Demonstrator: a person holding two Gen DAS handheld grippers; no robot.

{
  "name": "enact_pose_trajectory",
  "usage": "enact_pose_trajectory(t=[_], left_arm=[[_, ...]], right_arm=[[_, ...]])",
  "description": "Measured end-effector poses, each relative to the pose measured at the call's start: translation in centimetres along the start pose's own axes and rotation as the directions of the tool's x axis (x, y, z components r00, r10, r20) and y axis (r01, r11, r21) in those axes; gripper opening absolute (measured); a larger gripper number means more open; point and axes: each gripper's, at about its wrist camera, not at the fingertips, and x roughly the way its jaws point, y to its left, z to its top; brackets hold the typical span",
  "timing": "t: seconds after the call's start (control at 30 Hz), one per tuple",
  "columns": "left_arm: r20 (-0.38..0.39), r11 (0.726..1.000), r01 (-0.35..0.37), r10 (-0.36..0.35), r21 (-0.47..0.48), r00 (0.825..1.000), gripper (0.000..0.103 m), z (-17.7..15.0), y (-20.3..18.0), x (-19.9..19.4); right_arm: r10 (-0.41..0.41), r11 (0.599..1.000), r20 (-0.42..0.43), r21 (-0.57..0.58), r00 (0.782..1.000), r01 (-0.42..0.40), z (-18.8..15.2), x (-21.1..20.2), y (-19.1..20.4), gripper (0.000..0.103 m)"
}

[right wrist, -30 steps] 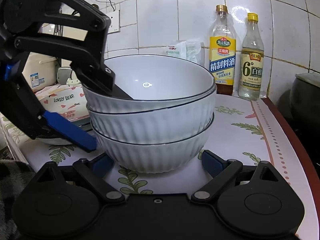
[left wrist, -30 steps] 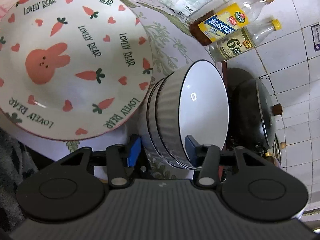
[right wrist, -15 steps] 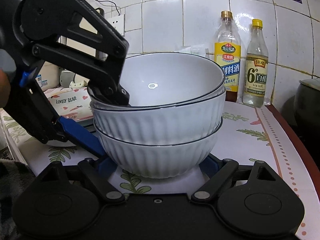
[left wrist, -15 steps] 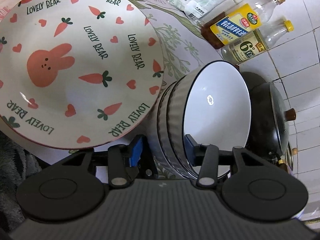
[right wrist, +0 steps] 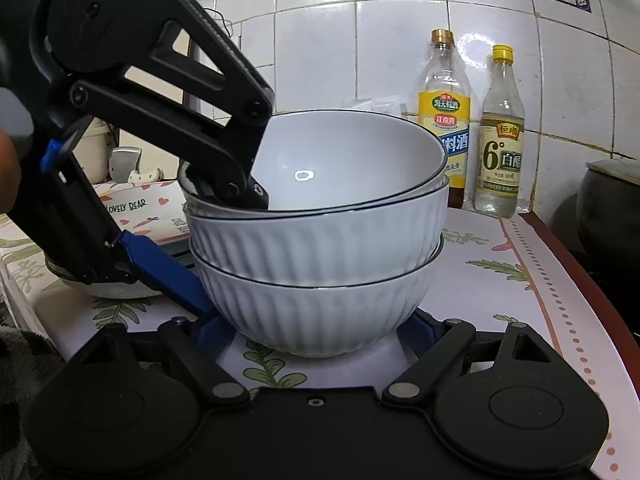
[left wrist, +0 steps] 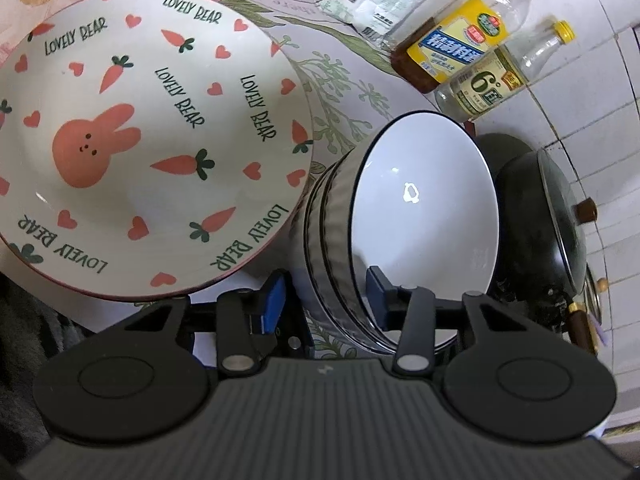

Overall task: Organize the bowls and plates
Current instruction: 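Lift the bowl stack and carry it over the bunny plate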

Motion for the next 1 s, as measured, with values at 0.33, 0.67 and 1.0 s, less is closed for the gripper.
enact_pose_trajectory(t=[0.33, 0.67, 1.0], left_arm=[[0.002, 0.996, 0.004, -0.004, 0.087, 1.0, 0.04, -1.0, -1.5, -0.8], [0.032, 0.992, 0.035, -0.039, 0.125, 0.999, 0.04, -0.8, -2.4, -4.2], [0.07, 0.989, 0.06, -0.07, 0.133, 0.995, 0.04, 0.7, -2.4, -9.1]], right_arm=[[-0.034, 0.999, 0.009, -0.002, 0.999, 0.034, 0.0, -1.3, 0.1, 0.089], [-0.054, 0.998, 0.026, -0.01, 0.998, 0.054, 2.3, -3.0, 1.1, 0.089], [-0.03, 0.998, 0.077, -0.05, 0.997, 0.034, 5.9, -4.6, 3.6, 0.089]])
